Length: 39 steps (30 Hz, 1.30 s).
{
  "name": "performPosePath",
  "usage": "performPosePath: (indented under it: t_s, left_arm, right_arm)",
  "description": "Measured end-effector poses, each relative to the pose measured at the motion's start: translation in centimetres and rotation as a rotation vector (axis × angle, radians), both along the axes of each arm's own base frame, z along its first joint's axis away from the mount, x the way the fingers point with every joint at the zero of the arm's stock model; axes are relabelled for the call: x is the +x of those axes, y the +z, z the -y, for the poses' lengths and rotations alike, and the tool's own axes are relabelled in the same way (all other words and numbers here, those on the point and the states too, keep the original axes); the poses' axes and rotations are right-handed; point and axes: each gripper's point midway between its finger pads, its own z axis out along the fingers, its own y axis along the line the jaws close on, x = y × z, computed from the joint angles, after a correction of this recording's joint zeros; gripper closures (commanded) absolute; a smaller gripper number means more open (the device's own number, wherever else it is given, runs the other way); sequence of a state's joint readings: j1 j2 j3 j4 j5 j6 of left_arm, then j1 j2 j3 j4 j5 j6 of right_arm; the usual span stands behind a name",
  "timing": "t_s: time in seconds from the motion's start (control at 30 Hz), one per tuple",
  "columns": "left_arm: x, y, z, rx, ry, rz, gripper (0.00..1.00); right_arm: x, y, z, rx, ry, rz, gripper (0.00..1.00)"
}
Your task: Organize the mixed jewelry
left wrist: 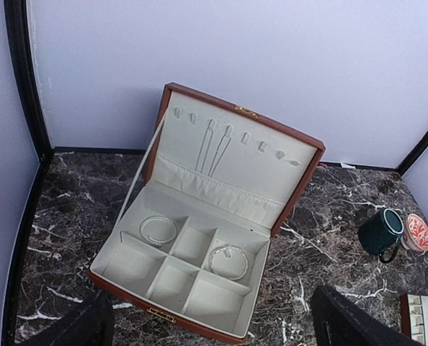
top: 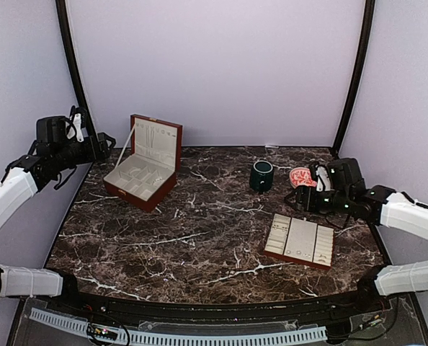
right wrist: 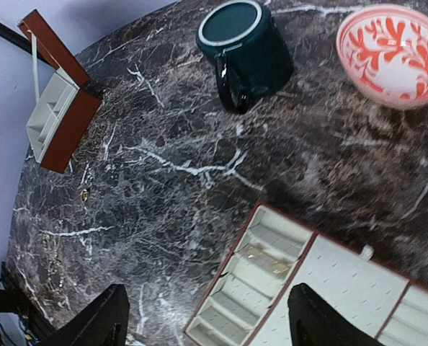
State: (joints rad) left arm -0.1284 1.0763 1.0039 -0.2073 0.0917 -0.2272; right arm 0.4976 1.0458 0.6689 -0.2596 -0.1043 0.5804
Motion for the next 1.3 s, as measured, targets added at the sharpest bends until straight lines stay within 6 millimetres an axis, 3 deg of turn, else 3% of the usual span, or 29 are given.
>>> performPosePath:
  t_s: [0.23,0.47,0.83,1.3]
  left_arm:
    - [-0.2,-2.2,-0.4,0.032,0.013,-0.048,0.02]
    - [-0.3,-2.2,-1.0,0.063,0.037,-0.040,0.02]
    - [-0.3,-2.1,-1.3,0.074,0.051,-0.035,0.02]
    - [-0.3,-2.1,-1.4,0.076,0.054,-0.036,0.02]
  right_arm:
    - [-4.7,-3.2,-5.2,0.004,0.054,-0.165,0.38]
    - [-6.6,-8.2,-6.6,-0.119,0.013,-0.296,0.41]
    - [-7.6,-10.4,-9.5,-0.208,0.019,-0.342,0.55]
    - [-7.4,-11.6,-9.8,-0.328,-0.030,-0.345,0.70]
